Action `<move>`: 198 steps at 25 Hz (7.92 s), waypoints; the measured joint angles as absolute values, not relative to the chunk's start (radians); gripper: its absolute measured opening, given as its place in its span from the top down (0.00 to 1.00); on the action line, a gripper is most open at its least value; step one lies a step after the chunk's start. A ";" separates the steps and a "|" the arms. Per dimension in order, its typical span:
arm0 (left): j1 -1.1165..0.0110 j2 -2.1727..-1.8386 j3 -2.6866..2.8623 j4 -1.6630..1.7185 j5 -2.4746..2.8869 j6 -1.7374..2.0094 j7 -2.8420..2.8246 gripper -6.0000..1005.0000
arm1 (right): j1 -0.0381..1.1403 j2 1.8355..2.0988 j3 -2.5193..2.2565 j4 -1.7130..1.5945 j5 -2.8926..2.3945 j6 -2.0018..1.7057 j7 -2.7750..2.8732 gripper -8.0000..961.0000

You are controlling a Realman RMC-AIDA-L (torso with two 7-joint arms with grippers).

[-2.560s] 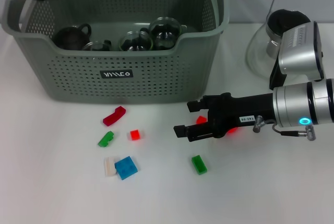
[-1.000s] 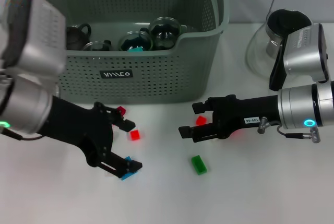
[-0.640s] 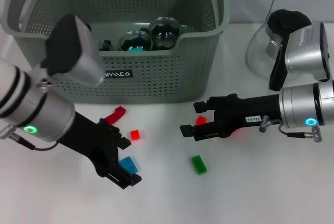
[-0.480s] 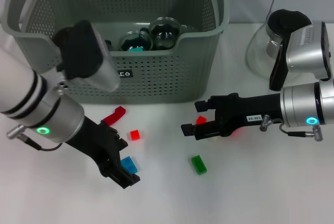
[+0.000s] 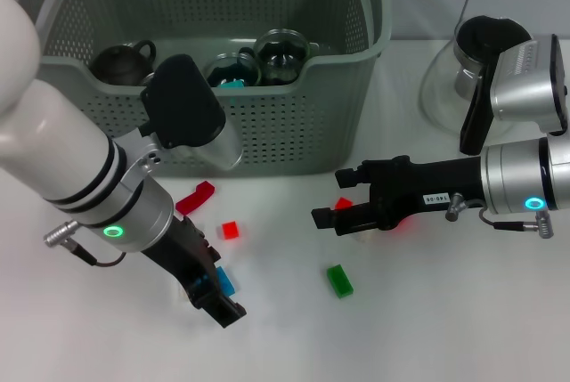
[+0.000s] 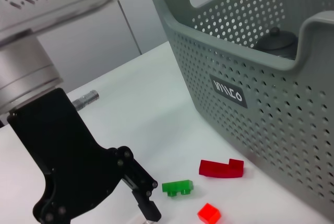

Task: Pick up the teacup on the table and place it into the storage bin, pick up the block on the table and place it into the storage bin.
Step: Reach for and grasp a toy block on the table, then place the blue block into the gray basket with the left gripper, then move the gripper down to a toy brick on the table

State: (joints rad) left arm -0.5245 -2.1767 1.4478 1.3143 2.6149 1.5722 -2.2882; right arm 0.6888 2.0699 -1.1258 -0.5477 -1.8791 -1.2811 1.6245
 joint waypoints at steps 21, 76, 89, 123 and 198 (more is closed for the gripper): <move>-0.539 -2.177 1.538 1.251 2.690 1.464 -2.335 0.12 | 0.689 2.069 -1.127 -0.546 -1.879 -1.281 1.616 0.04; -0.616 -2.127 0.832 1.564 2.054 1.866 -2.242 0.60 | 0.686 2.066 -1.128 -0.554 -1.879 -1.273 1.615 0.04; -0.817 -2.021 0.816 1.070 2.129 1.347 -2.115 0.60 | 0.687 2.066 -1.135 -0.552 -1.879 -1.275 1.612 0.04; -0.801 -2.044 0.836 1.067 2.175 1.221 -2.155 0.48 | 0.698 2.060 -1.137 -0.555 -1.881 -1.289 1.626 0.04; -0.489 -2.172 1.217 1.119 2.613 1.431 -1.905 0.21 | 0.686 2.074 -1.126 -0.554 -1.874 -1.271 1.635 0.04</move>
